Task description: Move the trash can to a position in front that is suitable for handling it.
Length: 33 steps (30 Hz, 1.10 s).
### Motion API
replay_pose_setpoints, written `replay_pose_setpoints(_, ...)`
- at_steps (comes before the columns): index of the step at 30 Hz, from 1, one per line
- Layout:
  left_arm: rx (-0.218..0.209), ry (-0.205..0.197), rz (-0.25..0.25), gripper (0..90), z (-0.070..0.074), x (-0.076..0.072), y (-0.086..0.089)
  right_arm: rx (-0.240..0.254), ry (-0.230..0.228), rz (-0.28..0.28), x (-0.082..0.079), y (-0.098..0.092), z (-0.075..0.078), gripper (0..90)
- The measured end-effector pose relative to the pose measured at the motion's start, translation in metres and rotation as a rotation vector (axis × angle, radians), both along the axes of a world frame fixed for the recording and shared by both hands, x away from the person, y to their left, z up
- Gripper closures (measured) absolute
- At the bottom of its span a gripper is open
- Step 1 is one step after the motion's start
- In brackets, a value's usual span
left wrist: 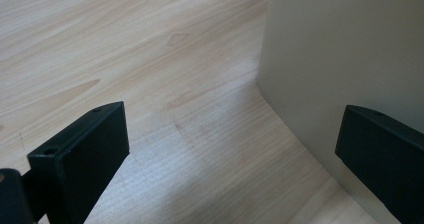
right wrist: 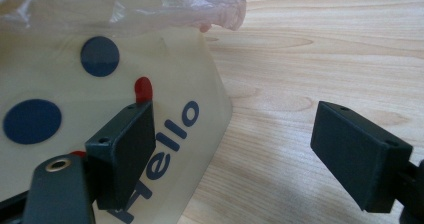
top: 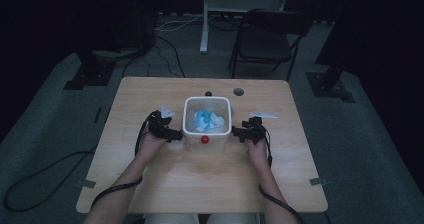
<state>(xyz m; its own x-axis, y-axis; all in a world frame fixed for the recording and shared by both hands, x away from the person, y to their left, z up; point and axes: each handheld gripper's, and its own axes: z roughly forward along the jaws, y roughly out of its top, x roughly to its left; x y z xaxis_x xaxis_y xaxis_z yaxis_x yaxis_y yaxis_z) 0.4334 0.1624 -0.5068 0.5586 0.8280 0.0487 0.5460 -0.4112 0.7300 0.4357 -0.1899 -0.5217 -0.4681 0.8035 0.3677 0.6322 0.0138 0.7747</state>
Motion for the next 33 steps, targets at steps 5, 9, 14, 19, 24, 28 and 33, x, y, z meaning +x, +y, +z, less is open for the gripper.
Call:
replay_pose_setpoints(5, 0.012, -0.008, -0.014, 1.3, 0.001, -0.007, 0.001, 0.001, -0.005, 0.002, -0.003, 0.001, 0.0, 18.0)
replay_pose_setpoints(9, 0.004, -0.004, -0.014, 1.3, 0.0, -0.013, 0.005, -0.005, -0.002, 0.033, -0.008, 0.003, 0.001, 18.2)
replay_pose_setpoints(14, 0.011, -0.012, -0.015, 1.3, 0.0, -0.025, 0.009, 0.004, -0.011, 0.059, -0.017, 0.006, -0.001, 18.2)
replay_pose_setpoints(19, 0.035, -0.014, -0.022, 1.3, 0.002, -0.042, 0.009, 0.001, -0.012, 0.086, -0.029, 0.007, -0.001, 18.3)
replay_pose_setpoints(24, 0.014, 0.008, -0.033, 1.3, 0.001, -0.063, 0.009, 0.011, -0.013, 0.103, -0.04, 0.005, -0.002, 19.1)
replay_pose_setpoints(28, 0.005, 0.019, -0.039, 1.3, 0.001, -0.076, 0.01, 0.007, -0.02, 0.118, -0.05, 0.005, -0.002, 19.1)
replay_pose_setpoints(33, 0.005, 0.029, -0.045, 1.3, 0.001, -0.09, 0.011, 0.006, -0.026, 0.145, -0.06, 0.005, -0.002, 19.1)
